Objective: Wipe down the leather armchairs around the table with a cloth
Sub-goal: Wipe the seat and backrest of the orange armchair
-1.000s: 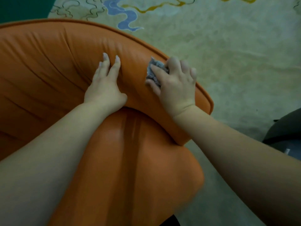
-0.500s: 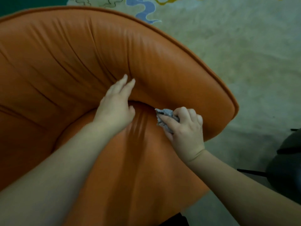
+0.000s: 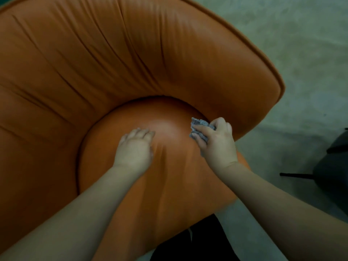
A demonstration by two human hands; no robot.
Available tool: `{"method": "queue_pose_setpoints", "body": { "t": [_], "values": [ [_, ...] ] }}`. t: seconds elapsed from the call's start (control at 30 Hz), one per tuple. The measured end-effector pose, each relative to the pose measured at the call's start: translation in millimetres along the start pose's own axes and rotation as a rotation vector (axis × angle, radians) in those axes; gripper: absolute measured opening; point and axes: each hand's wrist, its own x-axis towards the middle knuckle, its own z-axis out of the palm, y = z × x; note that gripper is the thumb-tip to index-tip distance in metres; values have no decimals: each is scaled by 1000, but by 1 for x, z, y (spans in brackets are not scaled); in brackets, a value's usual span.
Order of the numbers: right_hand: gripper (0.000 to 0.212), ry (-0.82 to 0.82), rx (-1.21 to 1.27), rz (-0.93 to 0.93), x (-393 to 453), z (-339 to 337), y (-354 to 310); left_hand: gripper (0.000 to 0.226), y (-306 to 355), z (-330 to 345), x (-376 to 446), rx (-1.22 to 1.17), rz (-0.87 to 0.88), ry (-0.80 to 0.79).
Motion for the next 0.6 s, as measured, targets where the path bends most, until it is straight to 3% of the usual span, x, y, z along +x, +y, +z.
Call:
{"method": "queue_pose_setpoints", "body": {
  "t": [0.6],
  "values": [
    [22, 176, -51, 266, -143, -110, -39, 62, 57, -33, -147, 228, 375, -110]
  ]
}}
